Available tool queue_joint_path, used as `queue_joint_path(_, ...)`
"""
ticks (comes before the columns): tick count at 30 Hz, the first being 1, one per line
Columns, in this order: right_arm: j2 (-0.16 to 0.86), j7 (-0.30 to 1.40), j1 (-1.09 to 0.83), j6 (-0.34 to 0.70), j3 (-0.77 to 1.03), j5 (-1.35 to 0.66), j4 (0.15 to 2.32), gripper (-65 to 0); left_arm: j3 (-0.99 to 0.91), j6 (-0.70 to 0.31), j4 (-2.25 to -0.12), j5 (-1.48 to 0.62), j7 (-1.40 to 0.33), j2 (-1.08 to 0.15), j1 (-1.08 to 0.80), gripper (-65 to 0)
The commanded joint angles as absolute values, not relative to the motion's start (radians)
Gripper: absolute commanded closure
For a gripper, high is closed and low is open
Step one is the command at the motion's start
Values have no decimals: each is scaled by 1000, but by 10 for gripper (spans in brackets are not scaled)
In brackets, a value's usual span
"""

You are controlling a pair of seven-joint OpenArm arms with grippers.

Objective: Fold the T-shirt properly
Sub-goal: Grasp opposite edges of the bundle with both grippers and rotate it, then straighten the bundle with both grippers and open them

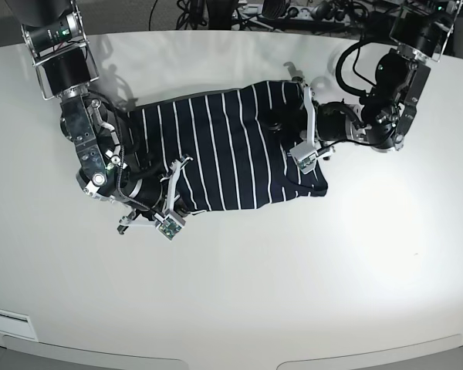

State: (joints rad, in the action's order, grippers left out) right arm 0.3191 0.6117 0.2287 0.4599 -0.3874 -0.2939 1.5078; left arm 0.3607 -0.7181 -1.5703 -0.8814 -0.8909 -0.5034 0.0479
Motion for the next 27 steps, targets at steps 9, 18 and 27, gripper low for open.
queue_joint_path(9,385,656,48,317,-379,-252,1671,0,364,-679,-1567,-579,-816,-536,141,0)
queue_joint_path(18,382,704,-183,128,-379,-144,1911,0,364,-442,-1567,-403,-654,-537,217,0)
queue_joint_path(27,266,707,-355,78,-379,-92,2008,0,364,-429,-1566,-392,-522,-439,217,0)
